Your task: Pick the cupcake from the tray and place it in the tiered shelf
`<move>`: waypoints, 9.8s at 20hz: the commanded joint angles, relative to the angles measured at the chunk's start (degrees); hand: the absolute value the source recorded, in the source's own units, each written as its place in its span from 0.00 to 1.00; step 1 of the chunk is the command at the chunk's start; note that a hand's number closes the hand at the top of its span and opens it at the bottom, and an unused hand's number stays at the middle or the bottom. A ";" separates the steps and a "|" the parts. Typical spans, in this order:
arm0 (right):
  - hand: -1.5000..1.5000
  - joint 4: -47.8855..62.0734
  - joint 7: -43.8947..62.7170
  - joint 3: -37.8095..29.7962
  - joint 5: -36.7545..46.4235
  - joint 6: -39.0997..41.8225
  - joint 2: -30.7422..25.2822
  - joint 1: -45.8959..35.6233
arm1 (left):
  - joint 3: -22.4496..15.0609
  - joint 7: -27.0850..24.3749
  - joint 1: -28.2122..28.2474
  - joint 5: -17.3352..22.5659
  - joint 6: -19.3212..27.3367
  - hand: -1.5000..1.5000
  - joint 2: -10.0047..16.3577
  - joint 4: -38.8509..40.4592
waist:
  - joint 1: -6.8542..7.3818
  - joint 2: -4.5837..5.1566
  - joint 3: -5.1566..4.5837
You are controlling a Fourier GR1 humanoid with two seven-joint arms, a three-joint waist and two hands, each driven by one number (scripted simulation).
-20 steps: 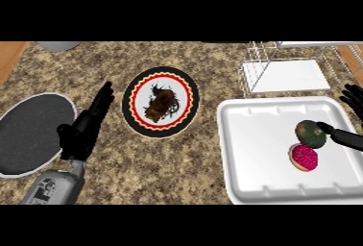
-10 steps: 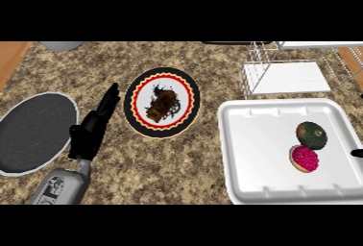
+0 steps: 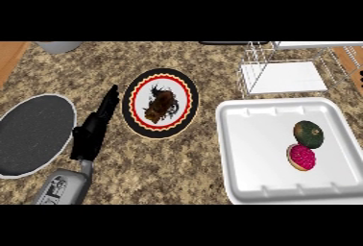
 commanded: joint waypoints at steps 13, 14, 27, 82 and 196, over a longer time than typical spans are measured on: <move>0.00 -33.49 21.35 -0.70 9.75 1.68 -3.07 14.03 | 1.21 2.26 3.49 -2.58 -0.90 0.50 -1.36 -4.21 | -0.09 0.05 0.11; 0.00 -35.36 23.02 -0.78 10.28 1.56 -2.24 14.48 | 1.02 4.09 0.81 -3.03 -0.75 0.50 -2.19 -4.05 | -0.14 0.07 0.11; 0.00 -45.38 32.46 -1.70 18.62 5.31 10.64 15.87 | 3.87 4.41 -0.03 -5.62 -3.36 0.50 -4.78 -3.15 | 0.16 0.16 0.11; 1.00 -23.82 12.35 0.15 56.09 3.12 28.22 13.85 | 10.26 4.94 3.46 -11.50 -10.27 0.50 -8.92 -7.26 | 0.39 0.18 0.12; 0.00 16.10 37.21 -18.17 60.42 -58.90 22.88 -43.25 | 12.71 -0.44 3.59 -11.26 -12.65 0.50 -8.57 -3.20 | 0.85 0.28 0.12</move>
